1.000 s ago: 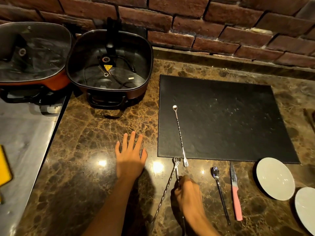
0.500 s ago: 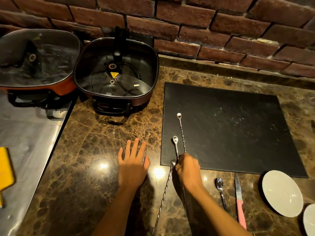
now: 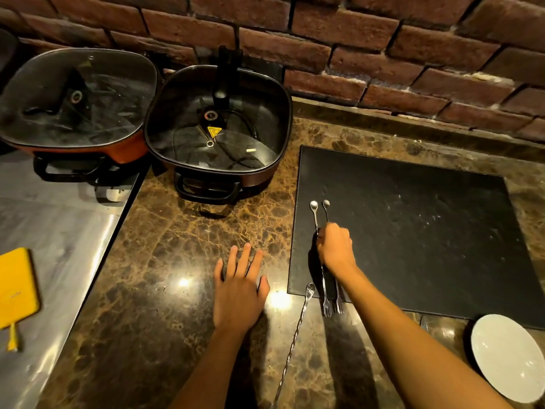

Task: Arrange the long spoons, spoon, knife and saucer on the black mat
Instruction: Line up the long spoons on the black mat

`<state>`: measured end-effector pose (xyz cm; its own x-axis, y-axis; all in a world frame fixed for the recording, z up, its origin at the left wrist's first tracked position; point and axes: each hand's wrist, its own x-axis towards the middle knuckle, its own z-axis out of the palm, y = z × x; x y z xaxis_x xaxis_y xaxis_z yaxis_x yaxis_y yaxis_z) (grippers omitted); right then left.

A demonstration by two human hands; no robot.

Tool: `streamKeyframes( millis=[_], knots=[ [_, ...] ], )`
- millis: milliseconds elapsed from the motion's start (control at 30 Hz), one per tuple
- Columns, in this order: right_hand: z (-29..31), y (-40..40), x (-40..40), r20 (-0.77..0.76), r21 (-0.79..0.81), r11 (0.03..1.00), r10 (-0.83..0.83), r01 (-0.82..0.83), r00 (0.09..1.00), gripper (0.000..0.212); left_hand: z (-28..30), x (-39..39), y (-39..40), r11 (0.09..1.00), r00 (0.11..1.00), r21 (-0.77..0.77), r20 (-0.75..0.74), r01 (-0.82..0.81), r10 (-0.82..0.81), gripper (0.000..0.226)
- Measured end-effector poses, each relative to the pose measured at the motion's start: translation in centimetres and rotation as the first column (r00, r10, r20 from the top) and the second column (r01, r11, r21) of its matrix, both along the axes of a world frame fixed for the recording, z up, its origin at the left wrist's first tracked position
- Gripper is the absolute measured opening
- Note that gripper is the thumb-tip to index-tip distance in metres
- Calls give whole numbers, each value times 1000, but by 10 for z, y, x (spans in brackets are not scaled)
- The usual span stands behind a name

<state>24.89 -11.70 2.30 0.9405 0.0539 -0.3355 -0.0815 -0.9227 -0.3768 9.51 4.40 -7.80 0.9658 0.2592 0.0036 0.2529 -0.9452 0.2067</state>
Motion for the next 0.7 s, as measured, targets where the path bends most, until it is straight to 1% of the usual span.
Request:
streamKeyframes(
  millis=[100,167,200,267,300,333,367,567,633,700],
  knots=[
    [8,-5,-13,69,38,999,2,-5,998,10,0,-1,0,1000,1000,-1,-1,4,-4,62],
    [10,-12,-42,101,76,997,-39,32,994,7,1,-1,0,1000,1000,-4,-7,2,-2,63],
    [7,-16,-62,71,92,994,-67,60,995,7,2,-1,0,1000,1000,-5,-11,0,0,63],
    [1,-20,-111,-60,110,989,-98,104,993,8,3,0,0,1000,1000,-9,-19,0,0,63],
    [-2,-20,-134,-116,115,985,-114,127,987,15,4,0,-1,1000,1000,-10,-19,5,-5,63],
    [-6,-19,-152,-137,121,982,-128,145,982,20,4,0,-1,1000,1000,-11,-19,8,-9,63],
    [-10,-16,-164,-139,124,980,-140,158,980,21,4,0,0,1000,1000,-13,-21,4,-5,63],
    [-14,-3,-175,-129,130,979,-138,155,982,13,8,-1,1,1000,999,-23,-42,4,-5,62],
    [-11,-2,-168,-103,127,978,-152,164,983,13,9,-1,0,1000,999,-25,-41,6,-7,62],
    [-7,-1,-151,-76,156,975,-148,158,986,14,10,0,0,1000,999,-23,-45,3,-4,62]
  ],
)
